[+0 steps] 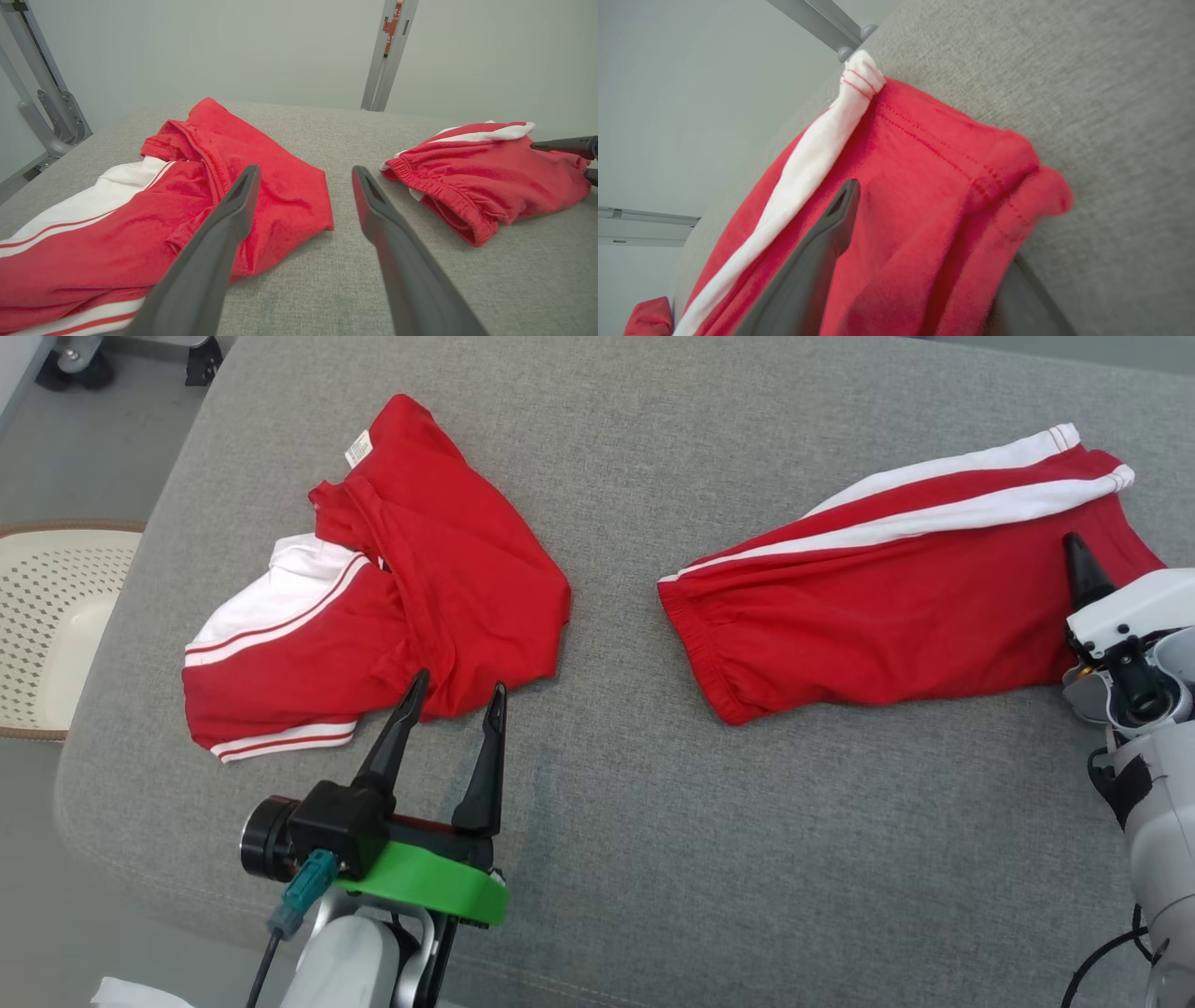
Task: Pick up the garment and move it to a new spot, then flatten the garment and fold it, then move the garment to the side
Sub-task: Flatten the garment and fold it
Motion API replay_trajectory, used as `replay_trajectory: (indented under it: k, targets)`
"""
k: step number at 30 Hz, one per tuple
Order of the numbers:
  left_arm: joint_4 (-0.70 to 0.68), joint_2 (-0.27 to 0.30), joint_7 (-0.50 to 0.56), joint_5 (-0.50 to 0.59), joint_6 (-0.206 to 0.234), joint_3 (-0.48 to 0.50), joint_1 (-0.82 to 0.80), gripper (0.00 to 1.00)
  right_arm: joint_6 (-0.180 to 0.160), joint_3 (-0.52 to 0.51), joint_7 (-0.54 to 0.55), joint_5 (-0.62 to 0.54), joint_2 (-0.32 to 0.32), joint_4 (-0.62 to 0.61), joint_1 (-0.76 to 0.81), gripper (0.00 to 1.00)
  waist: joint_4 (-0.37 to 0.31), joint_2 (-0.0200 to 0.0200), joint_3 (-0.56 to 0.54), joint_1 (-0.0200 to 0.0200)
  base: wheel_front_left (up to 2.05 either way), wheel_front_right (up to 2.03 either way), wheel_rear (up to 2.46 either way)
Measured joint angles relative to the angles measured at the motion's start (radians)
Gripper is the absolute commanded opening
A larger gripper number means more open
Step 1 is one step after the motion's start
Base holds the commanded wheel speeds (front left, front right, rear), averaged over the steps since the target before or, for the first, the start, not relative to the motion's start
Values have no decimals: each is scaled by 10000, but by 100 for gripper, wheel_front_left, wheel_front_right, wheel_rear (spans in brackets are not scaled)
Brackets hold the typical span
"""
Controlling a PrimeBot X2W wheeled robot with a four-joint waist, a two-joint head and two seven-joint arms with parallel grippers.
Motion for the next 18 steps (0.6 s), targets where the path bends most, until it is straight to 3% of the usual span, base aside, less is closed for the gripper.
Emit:
replay_trajectory:
  k: [8,9,10,18]
  targets:
    - [35,0,0,-40,75,-148,-70,100,-2,167,36,-119,-226,508,-625,100,144,0,226,0,0,0,0]
    - [46,0,0,-46,77,-159,-81,100,-2,215,27,-174,-236,560,-667,58,140,0,229,0,0,0,0]
    - [58,0,0,-48,84,-169,-91,100,0,265,4,-190,-251,606,-693,0,133,0,228,0,0,0,0]
    - [186,-2,0,-48,113,-140,-106,100,0,510,-677,-247,-209,807,-731,0,2,0,89,0,0,0,0]
